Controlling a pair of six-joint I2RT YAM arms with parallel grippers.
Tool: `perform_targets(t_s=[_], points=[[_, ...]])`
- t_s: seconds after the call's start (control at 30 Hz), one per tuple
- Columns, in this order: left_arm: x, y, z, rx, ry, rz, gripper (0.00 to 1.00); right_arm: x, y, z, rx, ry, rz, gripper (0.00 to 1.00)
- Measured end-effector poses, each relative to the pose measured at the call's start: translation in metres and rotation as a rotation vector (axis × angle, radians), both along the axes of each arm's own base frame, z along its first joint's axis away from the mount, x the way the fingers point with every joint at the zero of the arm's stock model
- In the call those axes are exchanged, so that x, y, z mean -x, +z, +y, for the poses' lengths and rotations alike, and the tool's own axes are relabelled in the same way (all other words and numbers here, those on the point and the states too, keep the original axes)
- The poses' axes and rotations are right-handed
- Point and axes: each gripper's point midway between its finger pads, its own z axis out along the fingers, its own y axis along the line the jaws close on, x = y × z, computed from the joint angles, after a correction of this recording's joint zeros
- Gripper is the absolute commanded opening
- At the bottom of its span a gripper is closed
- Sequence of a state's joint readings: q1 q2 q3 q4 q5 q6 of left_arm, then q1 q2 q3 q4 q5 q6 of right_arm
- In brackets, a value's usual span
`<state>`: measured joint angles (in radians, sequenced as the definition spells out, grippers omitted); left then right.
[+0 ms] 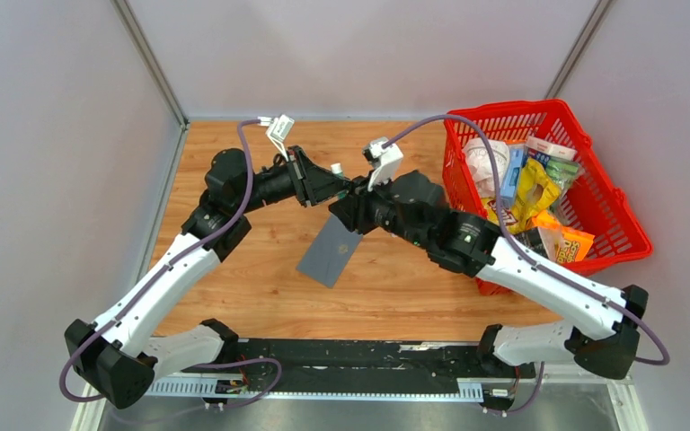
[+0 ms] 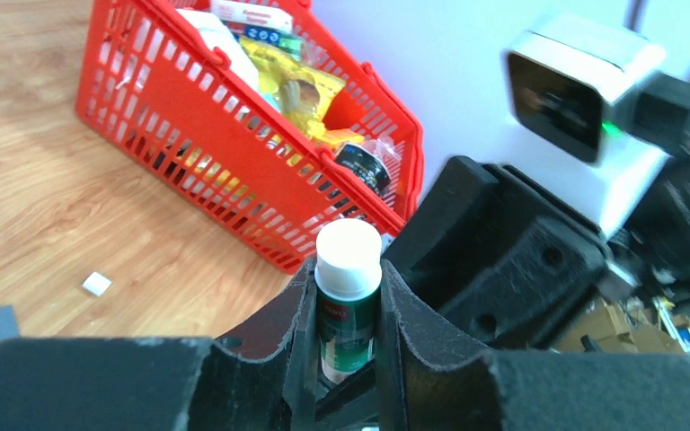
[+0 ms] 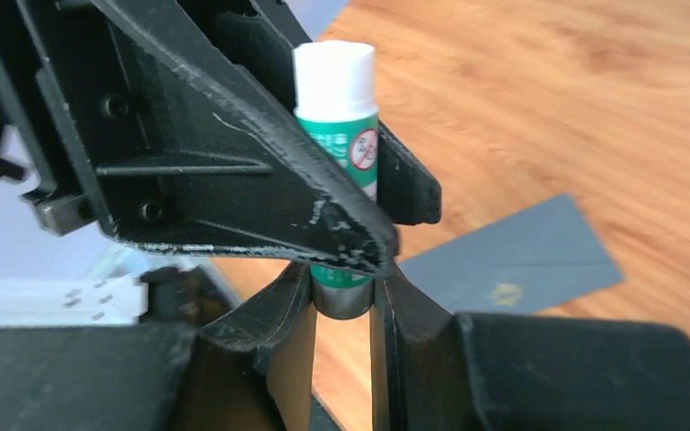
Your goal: Place the letter into the envelope and seal it
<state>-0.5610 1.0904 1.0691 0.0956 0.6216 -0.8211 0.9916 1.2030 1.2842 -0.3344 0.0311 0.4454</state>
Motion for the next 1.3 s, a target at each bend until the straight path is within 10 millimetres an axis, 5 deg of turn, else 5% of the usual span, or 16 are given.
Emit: perform_targets(t_s=[0.3, 0.47, 0.7, 1.3], points=[[-0.019, -0.014, 0.007, -0.056, 0.136, 0.092, 0.00, -0.025, -0.017, -0.003, 0.435, -0.408, -0.267, 0.00], [-0.025, -0.026, 0.006, -0.084, 0.175, 0.134, 0.01, -0.030, -0.026, -0.009, 0.559, -0.491, -0.335, 0.00], [-0.020, -0.023, 0.002, -0.081, 0.161, 0.132, 0.32, -0.026, -0.024, -0.016, 0.431, -0.410, -0.282, 0.00], [-0.014, -0.022, -0.002, -0.080, 0.126, 0.121, 0.42, -0.014, -0.012, -0.013, 0.128, -0.221, -0.158, 0.00]])
